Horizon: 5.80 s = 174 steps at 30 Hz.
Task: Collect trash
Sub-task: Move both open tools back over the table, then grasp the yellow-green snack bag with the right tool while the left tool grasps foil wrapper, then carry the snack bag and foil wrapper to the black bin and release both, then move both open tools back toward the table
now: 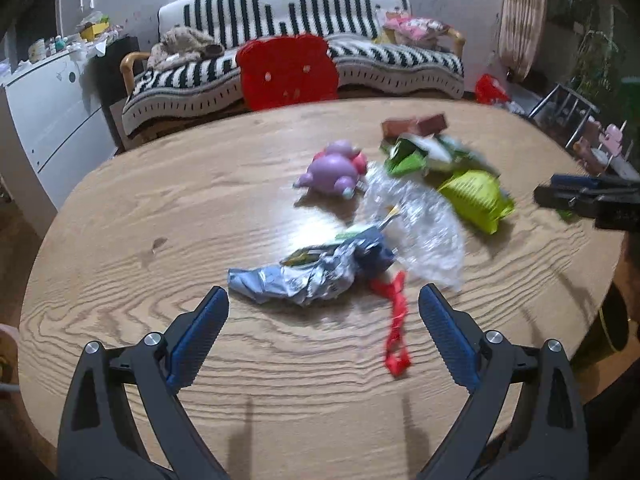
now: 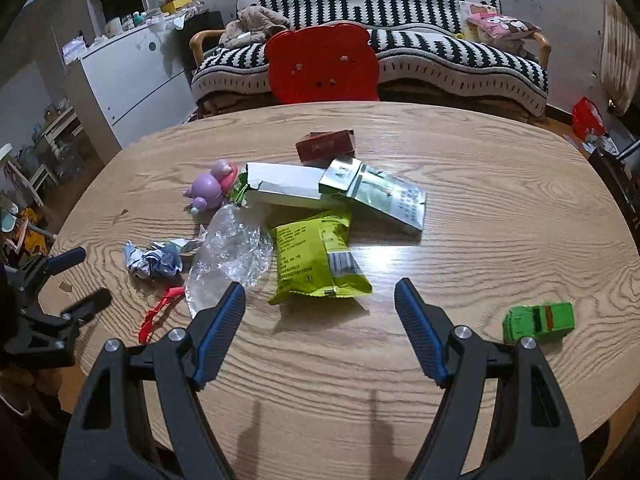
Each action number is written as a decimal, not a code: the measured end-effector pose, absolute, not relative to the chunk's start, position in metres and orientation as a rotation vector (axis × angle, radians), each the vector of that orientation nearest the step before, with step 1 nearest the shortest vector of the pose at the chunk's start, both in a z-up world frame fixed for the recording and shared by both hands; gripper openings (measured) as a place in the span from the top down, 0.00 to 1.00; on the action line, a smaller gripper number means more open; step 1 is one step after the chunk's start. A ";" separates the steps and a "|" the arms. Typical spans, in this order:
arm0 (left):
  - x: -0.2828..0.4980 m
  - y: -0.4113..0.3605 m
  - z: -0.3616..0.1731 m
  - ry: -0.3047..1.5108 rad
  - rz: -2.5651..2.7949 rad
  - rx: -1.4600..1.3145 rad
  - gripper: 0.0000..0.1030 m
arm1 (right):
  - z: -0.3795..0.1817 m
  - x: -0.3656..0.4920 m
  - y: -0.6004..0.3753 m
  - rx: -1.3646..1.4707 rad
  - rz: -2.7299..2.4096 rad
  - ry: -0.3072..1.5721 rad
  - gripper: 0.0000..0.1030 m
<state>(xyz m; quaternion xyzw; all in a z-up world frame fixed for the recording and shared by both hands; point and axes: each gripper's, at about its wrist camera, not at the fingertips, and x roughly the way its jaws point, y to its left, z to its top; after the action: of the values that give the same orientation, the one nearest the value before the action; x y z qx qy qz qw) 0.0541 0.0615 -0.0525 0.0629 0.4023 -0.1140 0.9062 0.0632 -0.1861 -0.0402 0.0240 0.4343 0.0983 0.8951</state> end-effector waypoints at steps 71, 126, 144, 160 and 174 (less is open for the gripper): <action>0.064 -0.051 0.004 0.738 -0.315 0.102 0.84 | -0.002 0.009 -0.302 0.083 0.044 0.779 0.53; -0.148 -0.564 -0.120 0.923 -1.232 0.284 0.24 | -0.075 -0.324 -0.691 0.640 -0.726 0.827 0.37; -0.057 -0.385 -0.033 0.803 -0.927 0.185 0.09 | -0.002 -0.190 -0.554 0.369 -0.412 0.720 0.17; 0.025 -0.058 0.012 0.714 -0.408 0.053 0.09 | 0.012 -0.012 -0.310 0.184 0.055 0.759 0.16; 0.044 0.065 -0.020 0.750 -0.267 0.102 0.09 | -0.019 0.038 -0.199 0.103 0.228 0.839 0.16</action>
<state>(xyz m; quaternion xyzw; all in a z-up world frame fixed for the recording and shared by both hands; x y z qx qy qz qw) 0.0440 0.0645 -0.0200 0.0498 0.3649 -0.1297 0.9206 0.0376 -0.1985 -0.0185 0.0500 0.4063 0.1102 0.9057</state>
